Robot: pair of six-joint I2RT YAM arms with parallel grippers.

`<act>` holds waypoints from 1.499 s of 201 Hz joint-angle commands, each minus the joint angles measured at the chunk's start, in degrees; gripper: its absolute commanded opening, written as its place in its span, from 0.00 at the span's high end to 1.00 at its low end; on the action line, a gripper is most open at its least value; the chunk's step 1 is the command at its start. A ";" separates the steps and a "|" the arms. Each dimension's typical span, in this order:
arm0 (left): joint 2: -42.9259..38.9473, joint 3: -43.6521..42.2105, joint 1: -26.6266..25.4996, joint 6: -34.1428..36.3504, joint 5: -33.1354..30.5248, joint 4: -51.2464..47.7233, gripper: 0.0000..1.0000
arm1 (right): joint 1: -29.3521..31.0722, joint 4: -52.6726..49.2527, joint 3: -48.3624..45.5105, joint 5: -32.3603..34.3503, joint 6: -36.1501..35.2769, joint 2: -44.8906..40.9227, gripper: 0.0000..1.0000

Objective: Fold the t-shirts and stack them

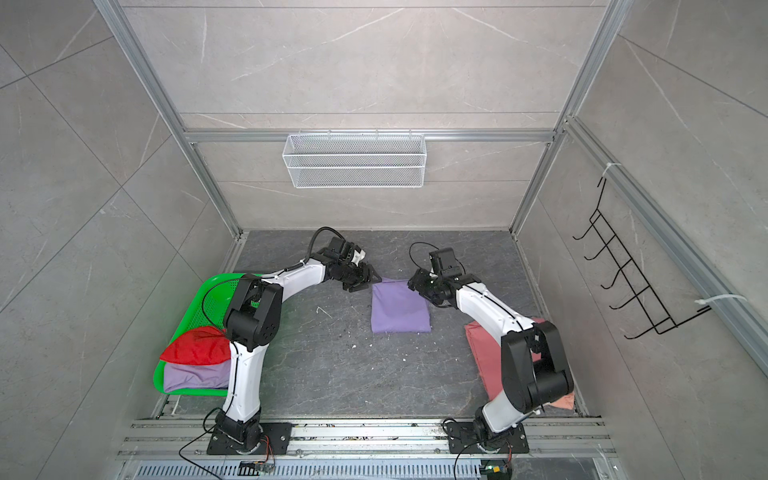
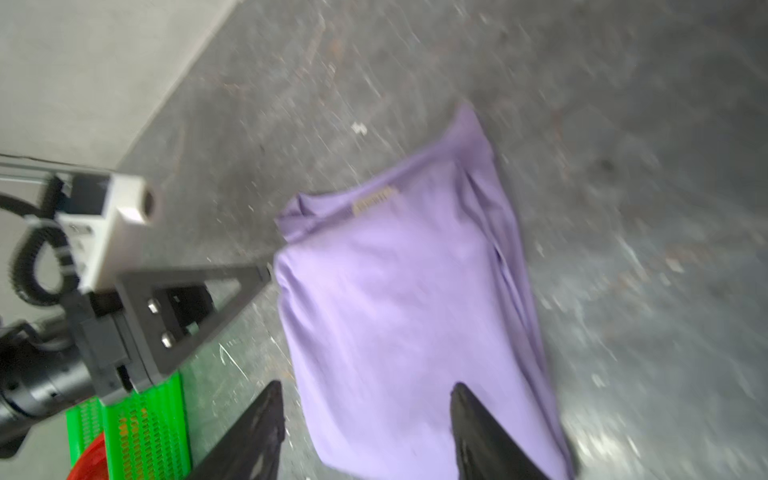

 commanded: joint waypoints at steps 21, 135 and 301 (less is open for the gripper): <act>3.83 2.87 -0.86 2.93 -1.15 -2.72 0.38 | 0.27 -4.30 -7.84 0.31 6.89 -11.20 0.32; -2.05 -16.56 -1.38 -25.81 -13.81 7.65 1.00 | 0.27 0.23 -19.62 -1.69 12.43 -20.39 0.32; -39.72 -50.13 -18.36 -54.03 -31.94 9.09 0.43 | 15.41 24.19 -33.65 -1.23 30.40 -8.40 0.24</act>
